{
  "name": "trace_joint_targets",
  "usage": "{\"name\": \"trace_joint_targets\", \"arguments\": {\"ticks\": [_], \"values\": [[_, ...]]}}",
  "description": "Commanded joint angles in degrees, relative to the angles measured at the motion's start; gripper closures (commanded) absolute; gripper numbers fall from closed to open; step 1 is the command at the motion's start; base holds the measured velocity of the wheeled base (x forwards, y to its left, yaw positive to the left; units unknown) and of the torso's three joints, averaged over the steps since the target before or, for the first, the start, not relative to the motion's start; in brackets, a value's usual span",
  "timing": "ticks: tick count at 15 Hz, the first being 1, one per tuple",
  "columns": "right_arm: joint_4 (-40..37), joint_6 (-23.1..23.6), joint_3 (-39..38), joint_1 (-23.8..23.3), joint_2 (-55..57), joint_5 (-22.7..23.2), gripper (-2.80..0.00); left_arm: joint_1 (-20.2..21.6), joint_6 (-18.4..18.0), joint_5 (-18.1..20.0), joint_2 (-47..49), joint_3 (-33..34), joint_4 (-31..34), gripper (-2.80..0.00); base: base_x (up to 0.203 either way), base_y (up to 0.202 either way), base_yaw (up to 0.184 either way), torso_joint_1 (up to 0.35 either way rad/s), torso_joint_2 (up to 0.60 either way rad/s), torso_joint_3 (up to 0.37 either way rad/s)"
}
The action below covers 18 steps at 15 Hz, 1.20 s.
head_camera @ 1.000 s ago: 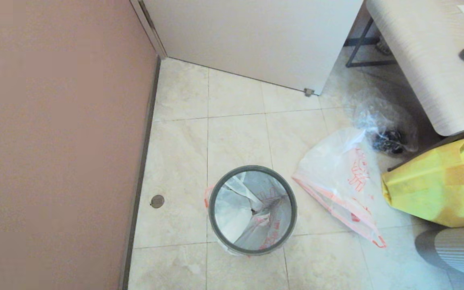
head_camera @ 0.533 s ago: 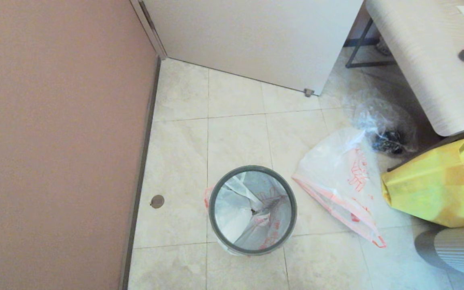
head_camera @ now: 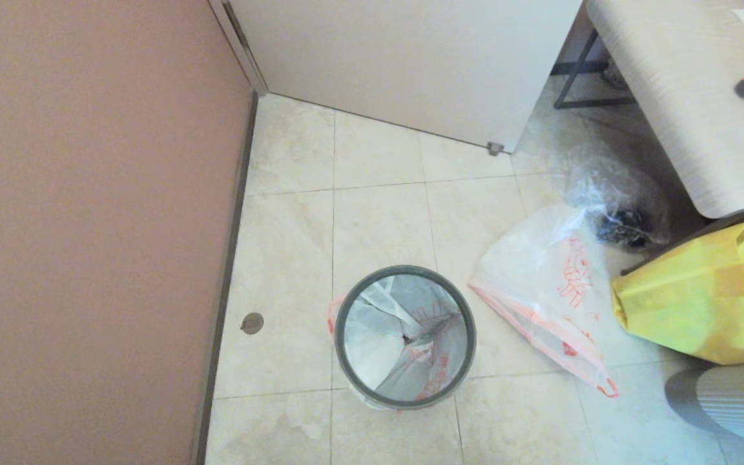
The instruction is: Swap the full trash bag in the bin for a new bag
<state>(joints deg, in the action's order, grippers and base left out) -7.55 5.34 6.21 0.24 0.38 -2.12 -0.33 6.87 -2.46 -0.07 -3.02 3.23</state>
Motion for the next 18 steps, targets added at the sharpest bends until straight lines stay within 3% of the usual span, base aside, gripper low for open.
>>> {"name": "trace_joint_targets", "arguments": {"ticks": [1, 5, 7, 18], "values": [[2.81, 0.14, -3.94, 0.02, -0.3, 2.73, 0.0, -0.02, -1.14, 0.43, 0.07, 0.83, 0.02, 0.0, 0.0, 0.0, 0.0, 0.0, 0.0, 0.0], [3.42, -0.46, -4.81, 0.02, -0.3, 3.18, 0.0, 0.42, -4.49, 0.79, 0.16, 1.62, 0.38, 0.0, 0.0, 0.0, 0.0, 0.0, 0.0, 0.0], [3.32, -3.27, -4.68, -0.06, 0.57, 3.1, 0.0, 0.15, -4.32, 1.4, 0.07, 1.59, 0.29, 0.0, 0.0, 0.0, 0.0, 0.0, 0.0, 0.0], [3.42, -2.44, -4.72, -0.07, -0.38, 3.09, 0.0, 0.15, -4.15, 1.32, 0.07, 1.7, -0.06, 0.0, 0.0, 0.0, 0.0, 0.0, 0.0, 0.0]]}}
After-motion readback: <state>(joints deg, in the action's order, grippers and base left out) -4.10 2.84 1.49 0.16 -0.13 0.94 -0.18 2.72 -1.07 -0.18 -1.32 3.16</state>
